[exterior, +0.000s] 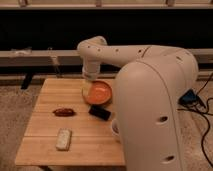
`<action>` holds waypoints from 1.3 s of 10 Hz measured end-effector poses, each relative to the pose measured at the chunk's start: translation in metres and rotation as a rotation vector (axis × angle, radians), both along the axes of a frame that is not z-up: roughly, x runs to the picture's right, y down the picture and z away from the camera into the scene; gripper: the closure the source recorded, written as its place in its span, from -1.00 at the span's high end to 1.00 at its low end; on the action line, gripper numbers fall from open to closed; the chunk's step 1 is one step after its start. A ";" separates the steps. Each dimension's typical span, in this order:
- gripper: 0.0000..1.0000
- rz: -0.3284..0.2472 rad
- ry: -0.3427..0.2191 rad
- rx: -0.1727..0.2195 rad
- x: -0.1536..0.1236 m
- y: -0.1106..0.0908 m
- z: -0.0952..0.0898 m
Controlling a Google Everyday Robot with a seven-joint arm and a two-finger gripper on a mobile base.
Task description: Place the pepper on the white sponge
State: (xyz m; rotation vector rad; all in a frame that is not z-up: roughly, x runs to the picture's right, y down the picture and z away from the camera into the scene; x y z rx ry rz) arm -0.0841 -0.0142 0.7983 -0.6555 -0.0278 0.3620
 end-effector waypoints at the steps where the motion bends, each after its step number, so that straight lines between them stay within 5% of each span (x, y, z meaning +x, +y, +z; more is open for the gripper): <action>1: 0.60 -0.001 0.000 0.000 0.000 0.000 0.000; 4: 0.60 -0.047 -0.024 0.026 -0.014 0.005 -0.006; 9: 0.60 -0.187 -0.107 0.139 -0.125 0.054 -0.035; 11: 0.60 -0.251 -0.147 0.134 -0.164 0.077 -0.021; 13: 0.60 -0.307 -0.192 0.115 -0.203 0.093 0.013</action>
